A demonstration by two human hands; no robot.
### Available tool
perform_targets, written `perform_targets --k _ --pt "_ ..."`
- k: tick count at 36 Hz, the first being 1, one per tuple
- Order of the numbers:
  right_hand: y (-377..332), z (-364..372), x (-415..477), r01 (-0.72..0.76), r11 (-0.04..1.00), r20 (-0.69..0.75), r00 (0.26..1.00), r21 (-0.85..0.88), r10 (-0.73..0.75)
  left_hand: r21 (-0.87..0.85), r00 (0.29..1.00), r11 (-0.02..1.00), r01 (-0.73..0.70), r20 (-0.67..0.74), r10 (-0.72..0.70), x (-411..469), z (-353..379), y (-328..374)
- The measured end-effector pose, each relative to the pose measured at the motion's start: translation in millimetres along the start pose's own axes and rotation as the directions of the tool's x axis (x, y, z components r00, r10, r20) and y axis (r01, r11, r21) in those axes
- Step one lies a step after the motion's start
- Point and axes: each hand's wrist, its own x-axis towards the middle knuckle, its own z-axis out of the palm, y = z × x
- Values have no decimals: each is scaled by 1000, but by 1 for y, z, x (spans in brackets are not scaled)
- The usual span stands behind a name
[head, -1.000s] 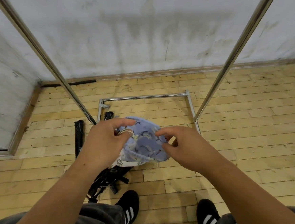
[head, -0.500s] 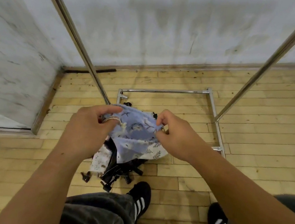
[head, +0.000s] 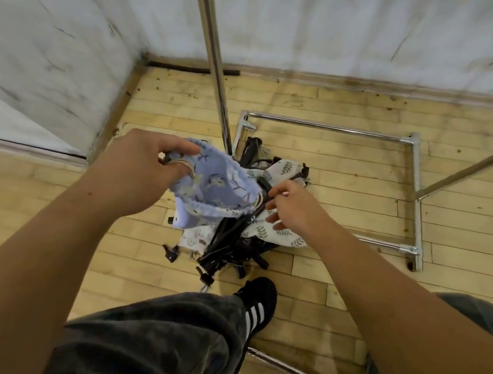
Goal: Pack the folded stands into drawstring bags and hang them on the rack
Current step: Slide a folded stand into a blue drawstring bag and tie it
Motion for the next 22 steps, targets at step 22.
perform_targets --k 22 --pt "61 105 120 -269 938 174 935 -217 308 -342 975 914 218 111 -191 25 7 -78"
